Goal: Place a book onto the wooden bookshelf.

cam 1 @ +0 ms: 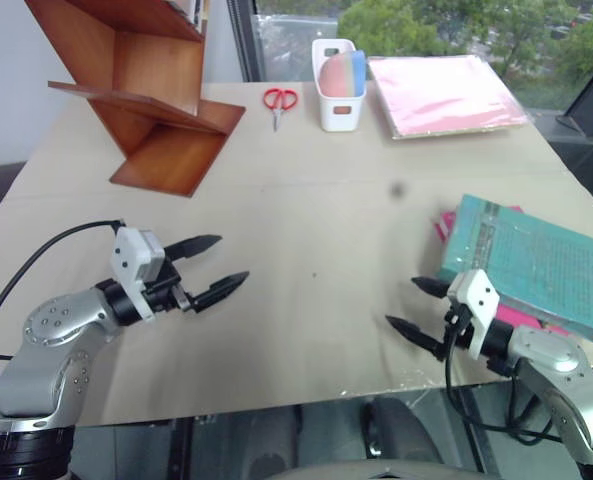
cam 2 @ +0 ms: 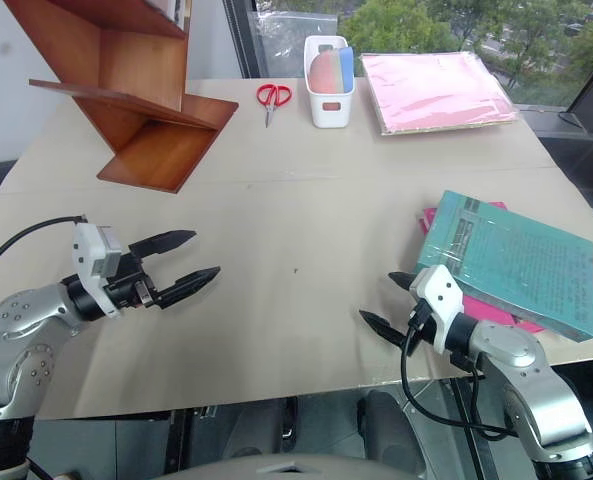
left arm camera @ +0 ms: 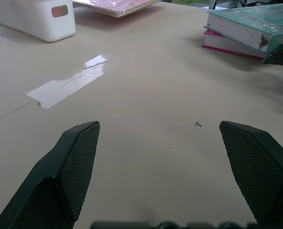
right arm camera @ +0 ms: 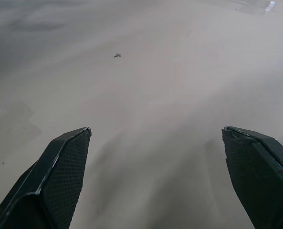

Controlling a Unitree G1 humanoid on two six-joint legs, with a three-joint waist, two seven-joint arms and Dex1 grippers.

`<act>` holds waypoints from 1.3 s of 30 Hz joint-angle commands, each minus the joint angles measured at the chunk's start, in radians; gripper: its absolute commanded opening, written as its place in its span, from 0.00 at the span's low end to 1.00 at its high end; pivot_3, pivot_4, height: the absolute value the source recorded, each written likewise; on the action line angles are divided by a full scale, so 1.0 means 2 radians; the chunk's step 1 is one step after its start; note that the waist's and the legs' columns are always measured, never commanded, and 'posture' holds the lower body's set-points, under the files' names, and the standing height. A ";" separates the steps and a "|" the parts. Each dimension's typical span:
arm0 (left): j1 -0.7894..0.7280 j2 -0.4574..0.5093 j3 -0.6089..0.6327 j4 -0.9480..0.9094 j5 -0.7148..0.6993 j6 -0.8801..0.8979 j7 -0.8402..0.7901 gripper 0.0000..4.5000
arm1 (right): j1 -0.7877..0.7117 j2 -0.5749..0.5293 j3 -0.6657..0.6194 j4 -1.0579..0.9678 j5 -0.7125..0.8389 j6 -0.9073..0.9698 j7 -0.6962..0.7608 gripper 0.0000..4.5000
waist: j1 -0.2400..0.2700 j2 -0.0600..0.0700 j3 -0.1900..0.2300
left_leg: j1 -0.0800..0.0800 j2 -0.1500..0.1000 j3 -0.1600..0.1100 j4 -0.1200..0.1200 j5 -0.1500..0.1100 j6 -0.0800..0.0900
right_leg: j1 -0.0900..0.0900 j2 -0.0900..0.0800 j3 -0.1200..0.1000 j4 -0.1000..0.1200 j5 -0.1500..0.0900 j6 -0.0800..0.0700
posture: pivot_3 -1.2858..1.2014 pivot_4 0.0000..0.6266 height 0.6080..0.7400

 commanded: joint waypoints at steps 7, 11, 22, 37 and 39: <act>-0.048 -0.005 -0.017 0.008 -0.005 -0.016 -0.029 0.97 | -0.007 0.000 -0.010 -0.024 0.023 -0.001 0.004 1.00 | 0.000 0.000 0.000 | 0.000 0.000 0.000 0.000 0.000 0.000 | 0.000 0.000 0.000 0.000 0.000 0.001 | 0.52 0.24 1.00; -0.066 -0.014 -0.032 0.010 -0.020 -0.014 -0.054 1.00 | -0.013 0.002 -0.030 -0.048 0.078 0.024 0.007 0.81 | 0.000 0.000 0.000 | 0.000 0.000 0.000 0.000 0.000 0.000 | 0.000 0.000 0.000 0.000 0.001 0.001 | 0.52 0.24 1.00; -0.166 -0.047 -0.101 0.013 -0.062 0.005 -0.123 1.00 | 0.000 -0.070 -0.242 -0.067 0.171 0.081 -0.032 0.40 | 0.004 0.000 0.000 | -0.001 -0.001 0.000 0.001 0.000 0.000 | 0.000 0.000 0.000 0.000 0.001 0.001 | 0.52 0.24 1.00; -0.212 -0.079 -0.151 0.061 -0.024 -0.021 -0.156 1.00 | 0.081 -0.181 -0.378 0.166 -0.055 0.094 -0.109 0.97 | 0.001 0.001 -0.001 | -0.001 -0.001 0.000 0.001 0.000 0.000 | 0.000 0.000 0.000 0.000 0.001 0.001 | 0.52 0.24 1.00; -0.209 -0.080 -0.149 0.060 -0.022 -0.022 -0.153 1.00 | 0.097 -0.179 -0.375 0.168 -0.066 0.094 -0.103 0.97 | 0.000 0.001 -0.001 | -0.001 -0.001 0.000 0.001 0.000 0.000 | 0.000 0.000 0.000 0.000 0.001 0.002 | 0.52 0.24 1.00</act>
